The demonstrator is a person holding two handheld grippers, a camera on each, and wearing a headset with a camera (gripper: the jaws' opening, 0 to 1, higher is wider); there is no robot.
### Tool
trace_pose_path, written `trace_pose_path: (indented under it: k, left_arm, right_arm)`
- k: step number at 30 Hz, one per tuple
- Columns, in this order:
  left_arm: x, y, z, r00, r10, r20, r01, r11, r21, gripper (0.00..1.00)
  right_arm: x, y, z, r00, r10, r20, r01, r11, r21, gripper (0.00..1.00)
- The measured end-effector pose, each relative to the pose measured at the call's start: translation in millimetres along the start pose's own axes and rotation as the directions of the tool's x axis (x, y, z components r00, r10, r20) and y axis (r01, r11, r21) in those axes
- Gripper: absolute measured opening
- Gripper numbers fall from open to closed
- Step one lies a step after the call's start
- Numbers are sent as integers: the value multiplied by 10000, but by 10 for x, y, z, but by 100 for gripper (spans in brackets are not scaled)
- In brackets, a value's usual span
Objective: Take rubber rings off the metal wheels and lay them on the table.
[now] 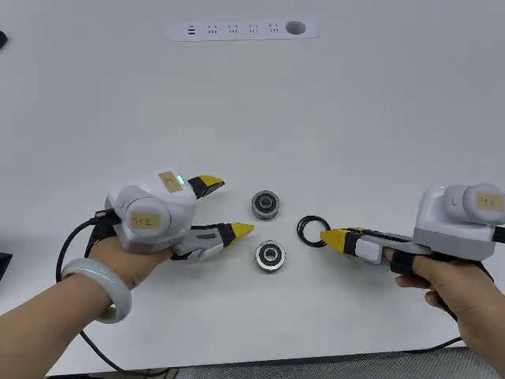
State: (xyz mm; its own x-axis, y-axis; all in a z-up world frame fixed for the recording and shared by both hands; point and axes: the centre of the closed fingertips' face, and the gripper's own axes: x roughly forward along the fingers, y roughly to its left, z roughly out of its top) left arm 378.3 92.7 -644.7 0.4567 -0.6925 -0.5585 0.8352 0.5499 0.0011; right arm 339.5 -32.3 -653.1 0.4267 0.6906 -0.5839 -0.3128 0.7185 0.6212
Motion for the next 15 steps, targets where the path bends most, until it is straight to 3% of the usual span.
trace_pose_path:
  k: [11, 15]
  left_arm:
    - [-118, -87, -1, 9997, -176, 164, 178, 9998, -106, 52]
    - [-185, -138, 19, 9989, -343, 320, 348, 9992, -171, 53]
  right_arm:
    - [-41, 63, -22, 10000, 63, -22, -66, 9905, -1374, 34]
    - [-49, 111, -36, 9999, 146, -39, -151, 9779, -2087, 42]
